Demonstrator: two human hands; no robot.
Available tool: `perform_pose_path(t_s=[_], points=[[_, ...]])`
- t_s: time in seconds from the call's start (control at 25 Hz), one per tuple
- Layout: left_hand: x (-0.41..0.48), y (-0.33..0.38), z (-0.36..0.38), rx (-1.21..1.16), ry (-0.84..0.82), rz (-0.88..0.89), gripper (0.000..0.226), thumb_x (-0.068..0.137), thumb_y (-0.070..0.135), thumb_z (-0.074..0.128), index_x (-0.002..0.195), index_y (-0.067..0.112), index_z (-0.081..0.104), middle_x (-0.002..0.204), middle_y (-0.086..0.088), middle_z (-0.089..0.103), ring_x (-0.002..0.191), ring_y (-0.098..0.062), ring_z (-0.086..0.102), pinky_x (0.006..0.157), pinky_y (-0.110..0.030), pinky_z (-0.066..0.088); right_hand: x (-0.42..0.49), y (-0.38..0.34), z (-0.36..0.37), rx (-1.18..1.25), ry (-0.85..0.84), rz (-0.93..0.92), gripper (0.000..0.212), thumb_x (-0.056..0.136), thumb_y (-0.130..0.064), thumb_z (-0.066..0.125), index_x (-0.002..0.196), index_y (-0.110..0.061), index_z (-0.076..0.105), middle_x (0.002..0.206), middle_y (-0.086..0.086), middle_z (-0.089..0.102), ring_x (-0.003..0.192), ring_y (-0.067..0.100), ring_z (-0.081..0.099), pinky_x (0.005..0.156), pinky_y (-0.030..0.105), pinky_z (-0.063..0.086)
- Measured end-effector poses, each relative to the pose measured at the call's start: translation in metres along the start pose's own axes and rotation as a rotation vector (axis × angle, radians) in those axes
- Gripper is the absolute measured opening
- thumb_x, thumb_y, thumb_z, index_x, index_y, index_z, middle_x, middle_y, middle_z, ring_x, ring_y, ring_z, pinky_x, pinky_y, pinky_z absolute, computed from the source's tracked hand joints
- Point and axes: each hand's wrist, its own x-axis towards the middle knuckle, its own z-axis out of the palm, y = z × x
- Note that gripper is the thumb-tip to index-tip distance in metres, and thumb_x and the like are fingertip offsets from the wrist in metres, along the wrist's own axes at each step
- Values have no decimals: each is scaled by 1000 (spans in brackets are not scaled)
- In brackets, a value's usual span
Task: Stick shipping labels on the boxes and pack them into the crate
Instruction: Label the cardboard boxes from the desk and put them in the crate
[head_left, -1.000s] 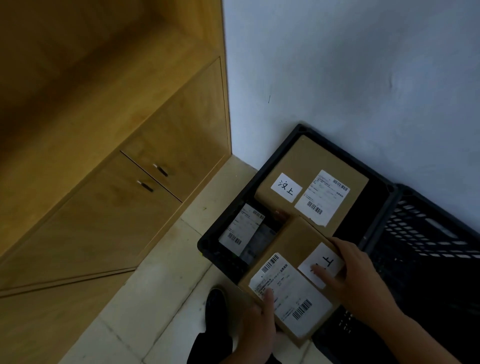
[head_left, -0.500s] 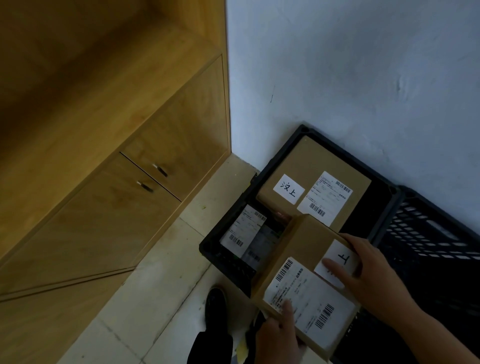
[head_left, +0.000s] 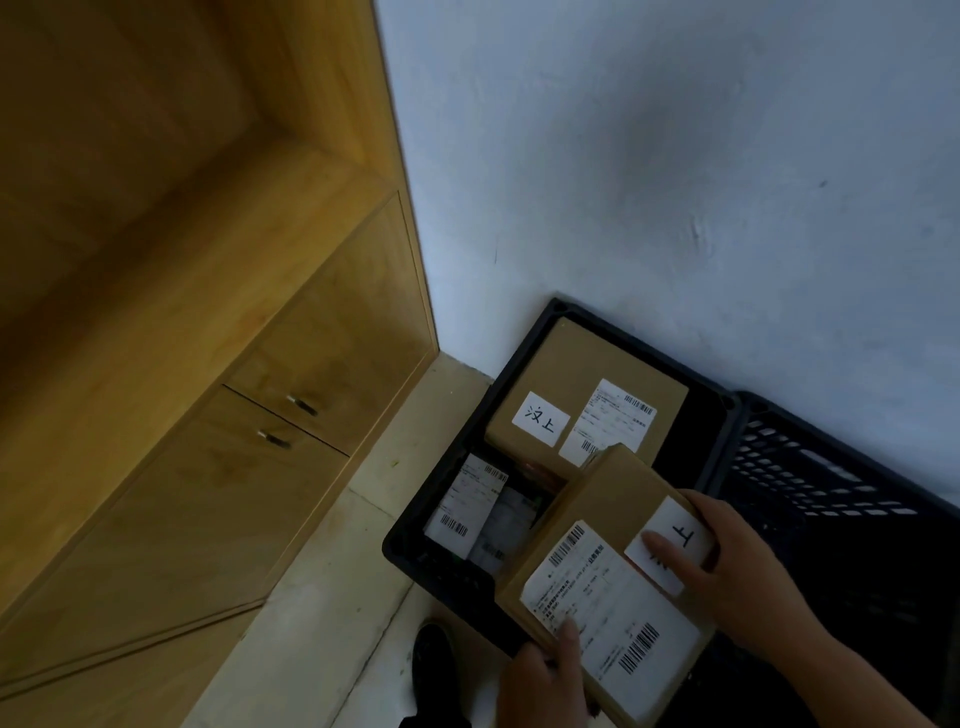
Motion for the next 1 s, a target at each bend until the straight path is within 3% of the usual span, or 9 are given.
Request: perform_pose_path(t_s=[0.12, 0.2, 0.28, 0.36, 0.44, 0.56, 0.68, 0.8, 1.0], points=[[-2, -12, -1, -19, 19, 85, 43, 101, 62, 42, 106, 24, 61, 109, 11, 68, 110, -5, 65, 94, -10, 48, 0, 6, -1, -79, -40, 4, 65, 74, -76, 63, 131, -51, 42, 113, -28, 52, 103, 1, 56, 82, 36, 59], [0, -21, 8, -110, 28, 148, 54, 103, 48, 49, 143, 11, 46, 130, 4, 61, 120, -9, 60, 82, 3, 34, 3, 9, 3, -131, -75, -16, 67, 75, -78, 59, 133, -51, 41, 117, -28, 50, 105, 1, 54, 84, 34, 58], [-2, -25, 20, 143, -57, 150, 75, 98, 30, 65, 156, 2, 26, 125, 1, 63, 111, -15, 62, 69, 7, 30, 6, 11, 9, -152, -114, -32, 67, 76, -78, 58, 134, -51, 40, 119, -29, 49, 107, 0, 52, 85, 34, 57], [2, -37, 24, 164, -64, 136, 74, 95, 22, 70, 154, -1, 32, 122, -7, 70, 98, -10, 61, 62, 8, 32, 8, 11, 18, -150, -142, -42, 67, 77, -76, 59, 135, -48, 42, 120, -27, 51, 107, 1, 53, 87, 34, 56], [12, -42, 25, 80, -49, 110, 64, 96, 27, 68, 150, 3, 42, 122, -10, 72, 94, -5, 63, 66, 5, 38, 12, 8, 24, -165, -154, -45, 65, 78, -74, 59, 134, -46, 44, 120, -24, 53, 106, 3, 55, 87, 37, 58], [22, -45, 25, -20, -22, 89, 60, 100, 34, 62, 151, 9, 43, 117, -8, 74, 79, -9, 68, 77, -17, 55, 22, -1, 30, -183, -176, -47, 65, 75, -78, 55, 130, -43, 47, 117, -21, 56, 102, 4, 59, 83, 38, 60], [23, -41, 24, -5, -48, -3, 34, 97, 45, 62, 117, 18, 65, 95, -3, 75, 82, -23, 73, 83, -36, 60, 31, -5, 34, -216, -200, -45, 70, 75, -80, 54, 133, -41, 47, 119, -19, 57, 103, 8, 60, 83, 40, 60], [31, -41, 18, 45, -103, -25, 19, 98, 49, 57, 85, 37, 51, 97, 0, 73, 91, -20, 72, 89, -35, 58, 37, -6, 40, -216, -213, -15, 72, 76, -77, 56, 136, -37, 47, 121, -16, 57, 105, 10, 60, 86, 41, 60], [40, -28, 18, -8, -87, -81, 30, 94, 56, 61, 78, 34, 48, 86, 8, 68, 84, -15, 72, 85, -36, 60, 50, -8, 48, -230, -207, 3, 65, 81, -70, 59, 134, -34, 48, 121, -13, 59, 106, 12, 60, 87, 44, 58]])
